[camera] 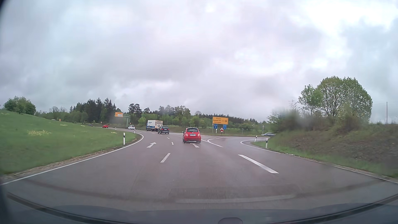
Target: Follow the waypoints while adhering to traffic rules and regulations
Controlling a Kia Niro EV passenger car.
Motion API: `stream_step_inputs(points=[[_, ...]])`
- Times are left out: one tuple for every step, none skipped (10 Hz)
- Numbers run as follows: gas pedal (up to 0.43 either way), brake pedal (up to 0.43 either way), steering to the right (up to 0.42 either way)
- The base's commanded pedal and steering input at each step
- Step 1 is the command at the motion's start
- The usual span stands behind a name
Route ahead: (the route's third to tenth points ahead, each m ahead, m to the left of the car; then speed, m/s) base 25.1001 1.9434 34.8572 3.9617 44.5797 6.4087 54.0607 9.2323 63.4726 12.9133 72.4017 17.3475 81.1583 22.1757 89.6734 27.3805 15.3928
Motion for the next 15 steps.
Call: stream_step_inputs(points=[[0.169,0.0,-0.026],[0.157,0.0,-0.026],[0.138,0.0,-0.027],[0.13,0.0,-0.027],[0.13,0.0,-0.028],[0.13,0.0,-0.029],[0.13,0.0,-0.029],[0.118,0.0,-0.03],[0.11,0.0,-0.03],[0.11,0.0,-0.03],[0.098,0.0,-0.03],[0.098,0.0,-0.03],[0.087,0.0,-0.03],[0.087,0.0,-0.03],[0.079,0.0,-0.03]])
